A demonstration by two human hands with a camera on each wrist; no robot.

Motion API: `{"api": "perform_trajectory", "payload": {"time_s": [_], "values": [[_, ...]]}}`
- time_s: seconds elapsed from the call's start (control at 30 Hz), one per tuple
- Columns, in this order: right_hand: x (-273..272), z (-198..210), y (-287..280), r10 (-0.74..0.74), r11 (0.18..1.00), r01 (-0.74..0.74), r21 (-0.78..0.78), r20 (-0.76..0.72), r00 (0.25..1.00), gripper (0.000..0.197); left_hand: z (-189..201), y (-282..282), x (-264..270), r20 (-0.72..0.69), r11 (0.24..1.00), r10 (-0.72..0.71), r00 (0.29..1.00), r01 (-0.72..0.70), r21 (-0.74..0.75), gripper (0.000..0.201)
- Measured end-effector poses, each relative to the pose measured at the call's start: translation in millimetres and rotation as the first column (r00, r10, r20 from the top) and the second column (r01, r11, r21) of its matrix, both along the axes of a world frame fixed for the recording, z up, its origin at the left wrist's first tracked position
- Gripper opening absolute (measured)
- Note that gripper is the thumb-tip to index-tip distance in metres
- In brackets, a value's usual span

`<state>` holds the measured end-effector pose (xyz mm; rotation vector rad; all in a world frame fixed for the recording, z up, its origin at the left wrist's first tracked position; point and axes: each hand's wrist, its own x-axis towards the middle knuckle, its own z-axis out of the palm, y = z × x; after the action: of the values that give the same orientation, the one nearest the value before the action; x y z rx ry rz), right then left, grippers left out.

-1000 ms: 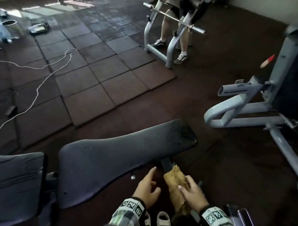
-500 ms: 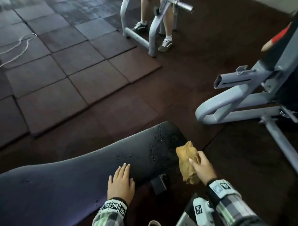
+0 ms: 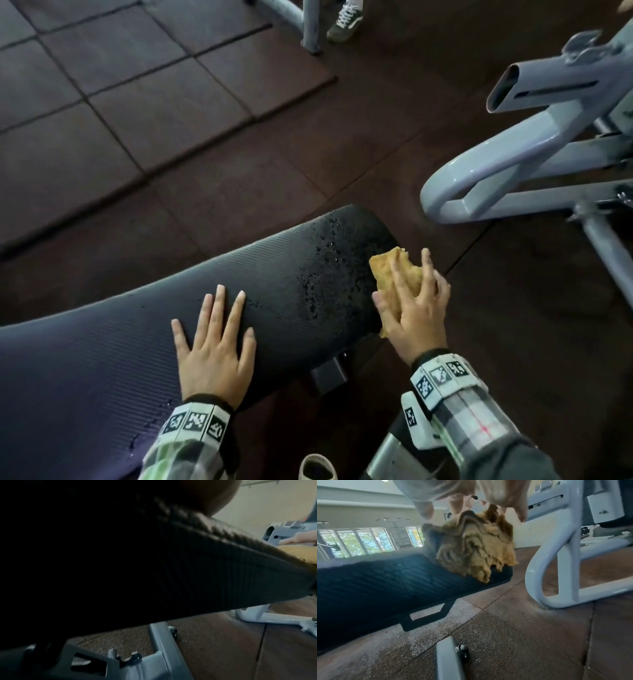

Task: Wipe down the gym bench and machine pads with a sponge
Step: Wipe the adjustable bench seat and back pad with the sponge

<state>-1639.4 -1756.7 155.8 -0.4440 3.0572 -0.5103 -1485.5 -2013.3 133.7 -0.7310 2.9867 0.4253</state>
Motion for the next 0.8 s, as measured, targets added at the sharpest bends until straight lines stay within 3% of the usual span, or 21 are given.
{"api": "perform_trajectory", "payload": {"time_s": [0.1, 0.27, 0.4, 0.57, 0.7, 0.8], "values": [[1, -19, 0, 0.109, 0.994, -0.109, 0.019, -0.003, 0.994, 0.060, -4, 2, 1, -0.049, 0.999, 0.018, 0.999, -0.020, -0.043, 0.058], [6, -33, 15, 0.071, 0.981, -0.080, -0.176, -0.052, 0.996, 0.054, -8, 4, 2, -0.122, 0.995, 0.017, 0.992, -0.028, -0.093, 0.057], [3, -35, 6, 0.064, 0.990, -0.075, -0.123, -0.096, 0.993, 0.053, -11, 6, 1, -0.165, 0.993, 0.032, 0.986, -0.050, -0.109, 0.058], [-43, -42, 6, 0.107, 0.992, -0.108, -0.072, -0.027, 0.994, 0.057, -12, 10, 6, -0.248, 0.988, 0.047, 0.967, -0.082, -0.131, 0.057], [-53, -44, 13, 0.039, 0.956, -0.025, -0.291, 0.040, 0.998, 0.046, -15, 16, 11, -0.323, 0.980, 0.065, 0.944, -0.121, -0.156, 0.056], [-32, -46, 16, -0.024, 0.931, 0.016, -0.364, -0.018, 1.000, 0.045, -19, 21, 15, -0.347, 0.976, 0.097, 0.933, -0.157, -0.150, 0.056]]}}
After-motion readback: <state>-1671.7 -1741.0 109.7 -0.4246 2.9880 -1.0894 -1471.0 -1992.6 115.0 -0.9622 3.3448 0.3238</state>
